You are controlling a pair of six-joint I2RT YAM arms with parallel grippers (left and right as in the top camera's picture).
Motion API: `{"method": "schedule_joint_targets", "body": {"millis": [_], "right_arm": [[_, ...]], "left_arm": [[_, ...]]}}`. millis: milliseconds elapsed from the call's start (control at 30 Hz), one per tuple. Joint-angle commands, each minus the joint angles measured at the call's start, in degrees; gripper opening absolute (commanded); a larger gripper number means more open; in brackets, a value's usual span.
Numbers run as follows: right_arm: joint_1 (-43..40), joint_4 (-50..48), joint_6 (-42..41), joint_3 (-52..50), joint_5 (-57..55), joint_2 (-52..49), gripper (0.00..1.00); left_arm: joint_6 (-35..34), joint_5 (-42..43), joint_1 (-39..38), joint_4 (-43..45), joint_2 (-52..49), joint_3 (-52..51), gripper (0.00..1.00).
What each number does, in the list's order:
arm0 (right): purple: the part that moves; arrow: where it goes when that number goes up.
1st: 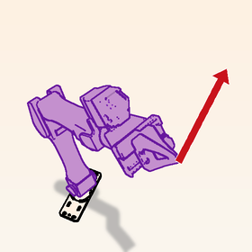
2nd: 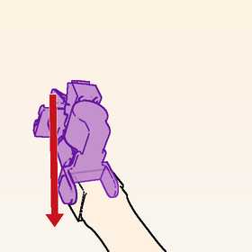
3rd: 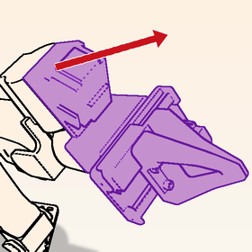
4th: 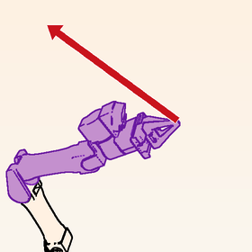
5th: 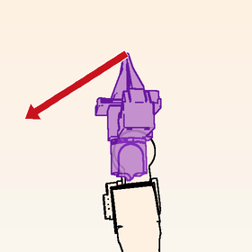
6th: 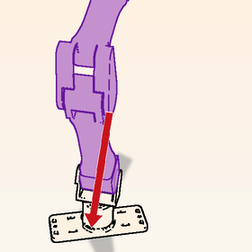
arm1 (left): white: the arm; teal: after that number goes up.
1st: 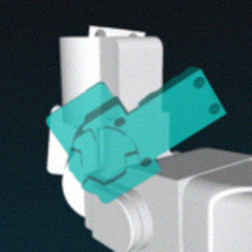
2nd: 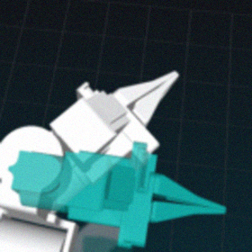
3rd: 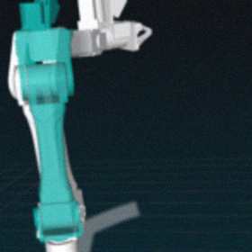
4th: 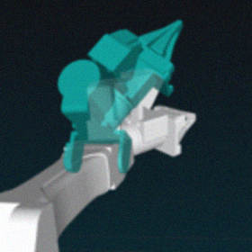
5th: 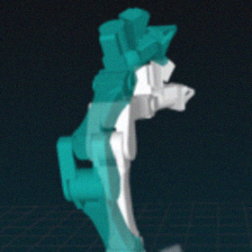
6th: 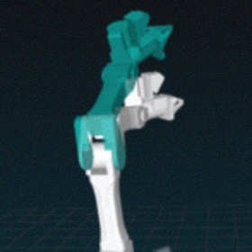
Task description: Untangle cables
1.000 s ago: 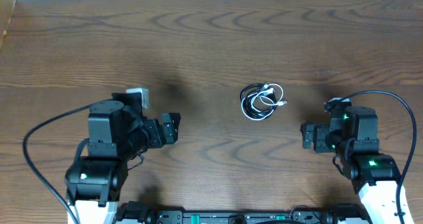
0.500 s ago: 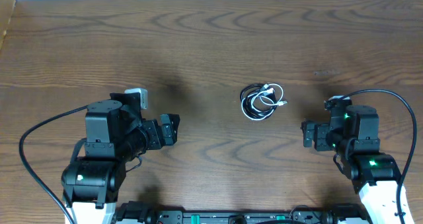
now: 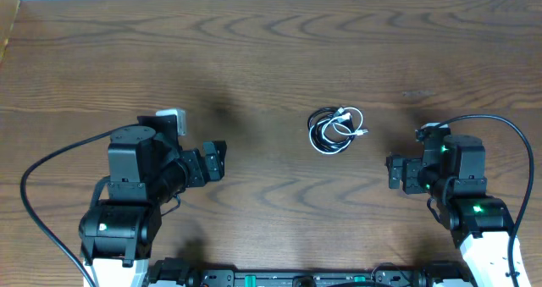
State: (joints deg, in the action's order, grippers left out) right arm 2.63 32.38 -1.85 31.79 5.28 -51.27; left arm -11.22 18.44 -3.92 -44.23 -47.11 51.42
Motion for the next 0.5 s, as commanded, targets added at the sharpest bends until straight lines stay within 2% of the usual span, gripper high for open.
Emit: {"method": "schedule_joint_targets", "body": {"millis": [0, 233, 367, 467], "right_arm": [[-0.35, 0.2, 1.05, 1.16, 2.23, -0.13, 0.99], [-0.35, 0.09, 1.03, 1.16, 3.52, -0.13, 0.99], [-0.35, -0.33, 1.03, 1.16, 3.52, -0.13, 0.99], [-0.35, -0.28, 1.05, 1.16, 3.52, -0.13, 0.99]], "left_arm": [[0.81, -1.09, -0.17, 2.05, 0.02, 0.94, 0.98], [-0.52, -1.14, -0.17, 6.25, -1.75, 0.94, 0.98], [-3.06, -0.87, -0.17, 8.04, -7.08, 0.94, 0.98], [-4.13, 3.08, -0.2, 11.52, -10.32, 0.94, 0.98]]}}
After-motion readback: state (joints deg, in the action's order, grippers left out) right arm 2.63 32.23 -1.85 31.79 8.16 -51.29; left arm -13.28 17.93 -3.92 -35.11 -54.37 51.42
